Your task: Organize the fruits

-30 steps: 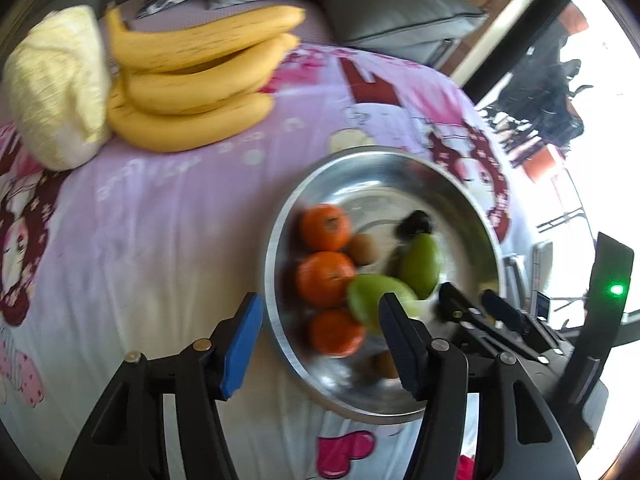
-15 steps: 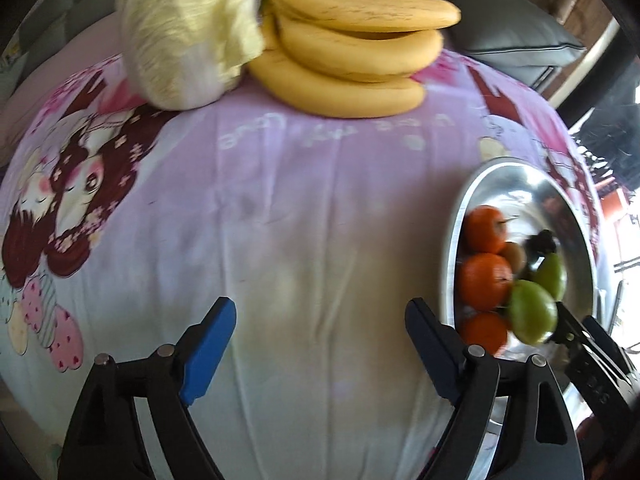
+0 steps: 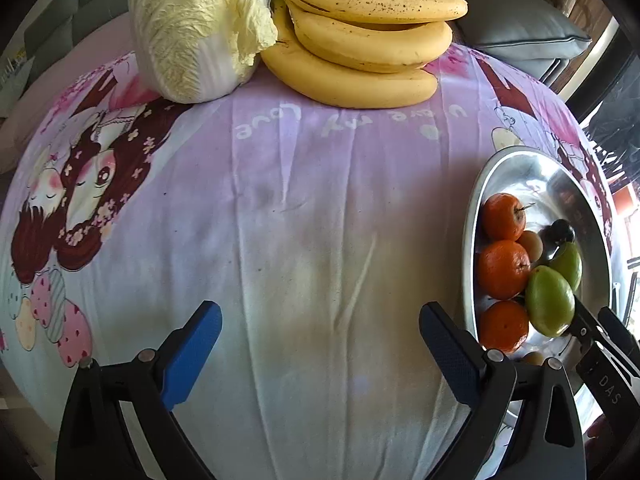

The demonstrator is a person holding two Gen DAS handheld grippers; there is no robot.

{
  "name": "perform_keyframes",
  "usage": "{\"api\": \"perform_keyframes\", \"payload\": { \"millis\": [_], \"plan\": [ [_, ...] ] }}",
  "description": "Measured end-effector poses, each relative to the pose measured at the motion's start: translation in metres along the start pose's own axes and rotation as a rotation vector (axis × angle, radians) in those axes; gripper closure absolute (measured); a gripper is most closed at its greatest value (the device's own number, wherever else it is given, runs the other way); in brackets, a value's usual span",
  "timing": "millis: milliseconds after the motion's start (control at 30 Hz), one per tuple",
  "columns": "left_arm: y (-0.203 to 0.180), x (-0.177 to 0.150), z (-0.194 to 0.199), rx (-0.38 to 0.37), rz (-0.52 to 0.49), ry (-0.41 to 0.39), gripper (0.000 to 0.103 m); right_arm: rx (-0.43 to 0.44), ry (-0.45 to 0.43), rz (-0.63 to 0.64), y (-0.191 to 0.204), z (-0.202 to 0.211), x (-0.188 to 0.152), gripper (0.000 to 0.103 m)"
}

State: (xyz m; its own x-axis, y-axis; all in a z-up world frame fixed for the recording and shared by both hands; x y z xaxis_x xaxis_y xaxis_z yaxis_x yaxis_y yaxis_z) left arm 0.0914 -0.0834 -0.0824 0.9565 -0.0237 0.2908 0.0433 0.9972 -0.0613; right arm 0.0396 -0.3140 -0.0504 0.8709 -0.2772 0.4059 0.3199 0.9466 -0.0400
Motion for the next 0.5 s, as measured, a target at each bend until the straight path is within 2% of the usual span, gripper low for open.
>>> {"api": "perform_keyframes", "payload": {
  "millis": [233, 500],
  "plan": [
    [0.009, -0.006, 0.016, 0.04, 0.007, -0.035, 0.004, 0.011, -0.028, 0.032, 0.01, 0.012, -0.003, 0.019],
    [0.02, -0.022, 0.018, 0.071, 0.012, -0.018, 0.004, 0.003, -0.038, 0.036, 0.014, 0.017, -0.011, 0.019]
  ]
}}
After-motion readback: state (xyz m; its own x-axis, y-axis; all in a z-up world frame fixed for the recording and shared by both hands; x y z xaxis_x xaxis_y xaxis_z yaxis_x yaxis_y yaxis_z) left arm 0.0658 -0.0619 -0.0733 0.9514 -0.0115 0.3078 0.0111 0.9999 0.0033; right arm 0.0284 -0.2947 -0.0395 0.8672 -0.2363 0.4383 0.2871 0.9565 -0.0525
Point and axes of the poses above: each gripper's, at about its wrist camera, not at the fingertips, and z roughly against the way its jaws point, y to its left, x to its top, the point moved 9 cm from there along -z, roughly the way its jaws point, and after that the axes turned 1 degree about -x, right-handed, at the moved point
